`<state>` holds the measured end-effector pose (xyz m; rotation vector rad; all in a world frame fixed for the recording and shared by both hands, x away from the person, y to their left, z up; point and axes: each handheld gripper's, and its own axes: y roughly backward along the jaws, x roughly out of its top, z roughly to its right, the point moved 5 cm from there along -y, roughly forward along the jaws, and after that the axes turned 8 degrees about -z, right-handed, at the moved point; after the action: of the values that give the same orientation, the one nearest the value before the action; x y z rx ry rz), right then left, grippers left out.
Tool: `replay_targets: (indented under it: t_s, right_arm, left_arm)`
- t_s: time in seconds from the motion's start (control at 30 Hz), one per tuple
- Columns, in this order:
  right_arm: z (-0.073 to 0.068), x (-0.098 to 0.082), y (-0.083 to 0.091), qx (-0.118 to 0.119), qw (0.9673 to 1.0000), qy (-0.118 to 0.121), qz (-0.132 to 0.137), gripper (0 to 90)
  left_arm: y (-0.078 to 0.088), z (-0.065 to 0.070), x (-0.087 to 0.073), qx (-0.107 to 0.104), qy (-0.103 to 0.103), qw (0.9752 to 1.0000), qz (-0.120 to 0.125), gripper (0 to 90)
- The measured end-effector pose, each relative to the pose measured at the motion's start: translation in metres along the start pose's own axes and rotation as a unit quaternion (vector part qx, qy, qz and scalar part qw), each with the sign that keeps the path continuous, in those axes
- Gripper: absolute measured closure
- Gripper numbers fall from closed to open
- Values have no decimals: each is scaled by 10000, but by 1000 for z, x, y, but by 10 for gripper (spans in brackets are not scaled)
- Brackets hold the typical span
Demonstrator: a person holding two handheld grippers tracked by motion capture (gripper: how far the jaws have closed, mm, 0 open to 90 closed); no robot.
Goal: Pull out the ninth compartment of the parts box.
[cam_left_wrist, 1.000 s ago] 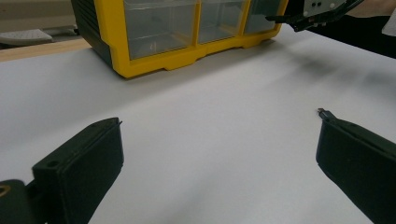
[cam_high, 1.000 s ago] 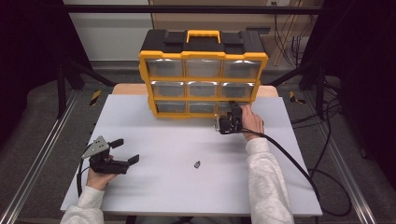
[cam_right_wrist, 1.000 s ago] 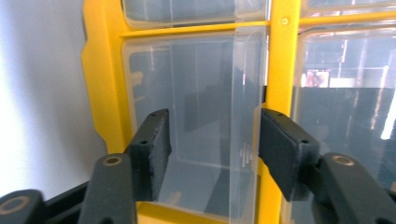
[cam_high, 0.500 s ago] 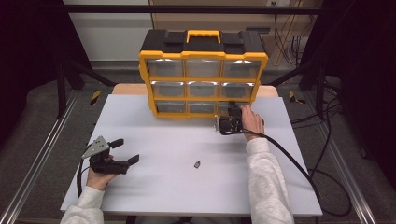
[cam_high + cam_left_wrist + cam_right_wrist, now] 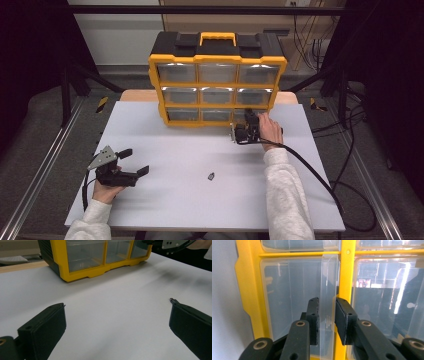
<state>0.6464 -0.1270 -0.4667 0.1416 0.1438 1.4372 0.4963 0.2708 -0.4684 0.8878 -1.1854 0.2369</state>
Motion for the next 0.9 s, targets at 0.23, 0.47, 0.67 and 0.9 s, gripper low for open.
replay_targets:
  t_s: [0.23, 0.47, 0.67, 0.9]
  right_arm:
    - [1, 0, 1, -20, 10000, 12, -2, 766]
    - [1, 0, 3, -12, 10000, -24, 45, 767]
    - [1, 0, 6, 20, 10000, -4, 27, 767]
    - [1, -1, 11, 40, 10000, -26, 62, 767]
  left_arm:
    - [0, 0, 0, -6, -3, 10000, -5, 2]
    - [0, 0, 0, 0, 0, 10000, 6, 3]
    - [0, 0, 0, 1, 0, 10000, 3, 3]
    - [0, 0, 0, 3, -13, 10000, -7, 3]
